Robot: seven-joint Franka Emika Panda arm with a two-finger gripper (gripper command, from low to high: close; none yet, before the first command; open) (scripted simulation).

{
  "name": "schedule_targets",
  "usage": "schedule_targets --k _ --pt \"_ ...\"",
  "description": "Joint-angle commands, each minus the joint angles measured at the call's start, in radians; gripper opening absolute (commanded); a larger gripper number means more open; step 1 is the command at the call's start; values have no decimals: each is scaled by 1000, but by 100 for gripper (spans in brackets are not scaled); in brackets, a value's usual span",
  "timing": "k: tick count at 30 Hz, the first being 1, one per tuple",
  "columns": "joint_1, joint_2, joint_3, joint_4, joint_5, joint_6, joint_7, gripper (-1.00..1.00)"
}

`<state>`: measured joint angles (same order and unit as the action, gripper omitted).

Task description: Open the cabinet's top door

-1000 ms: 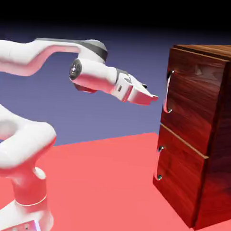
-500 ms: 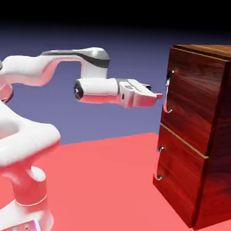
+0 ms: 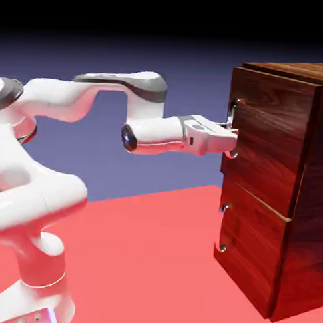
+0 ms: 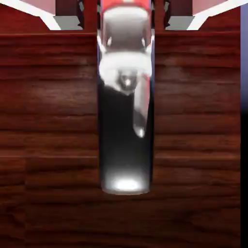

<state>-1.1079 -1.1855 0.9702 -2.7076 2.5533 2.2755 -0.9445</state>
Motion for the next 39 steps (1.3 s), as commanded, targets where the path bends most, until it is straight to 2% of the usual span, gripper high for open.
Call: schedule_targets --k 1,10,18,26,39 --pt "11 2 -28 -24 -25 -42 -6 -100" --pt "11 51 -286 -160 -294 -434 -67 -100" --pt "-99 206 -497 -149 -598 -782 -176 -100" --pt "-216 487 -631 0 -929 -1067 -330 -100" --pt "-276 957 -689 400 -1341 -1339 -501 -100"
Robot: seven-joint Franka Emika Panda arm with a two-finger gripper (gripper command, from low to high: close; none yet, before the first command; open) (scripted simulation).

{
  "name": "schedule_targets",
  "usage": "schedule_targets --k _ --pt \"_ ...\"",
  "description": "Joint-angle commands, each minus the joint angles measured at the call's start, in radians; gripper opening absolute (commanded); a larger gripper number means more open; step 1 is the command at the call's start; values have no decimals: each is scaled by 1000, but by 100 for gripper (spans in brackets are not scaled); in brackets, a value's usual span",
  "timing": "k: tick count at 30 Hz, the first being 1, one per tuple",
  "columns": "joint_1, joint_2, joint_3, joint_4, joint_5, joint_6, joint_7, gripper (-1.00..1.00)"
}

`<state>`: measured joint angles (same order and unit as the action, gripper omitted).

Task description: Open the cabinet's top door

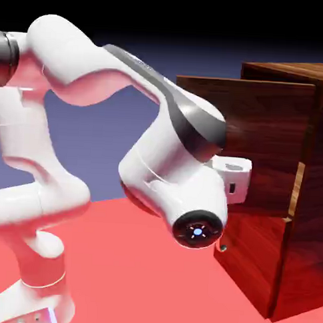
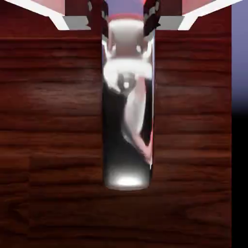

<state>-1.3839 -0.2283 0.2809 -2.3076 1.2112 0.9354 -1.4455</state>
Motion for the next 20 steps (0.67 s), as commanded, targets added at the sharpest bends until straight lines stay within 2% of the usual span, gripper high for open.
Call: schedule_targets --k 1,13,14,20 --pt "0 35 0 36 -25 -17 -7 -100" --pt "25 387 25 446 -245 -202 -32 -100" --pt "25 387 25 446 -245 -202 -32 100" --pt "10 522 9 622 -263 -247 8 100"
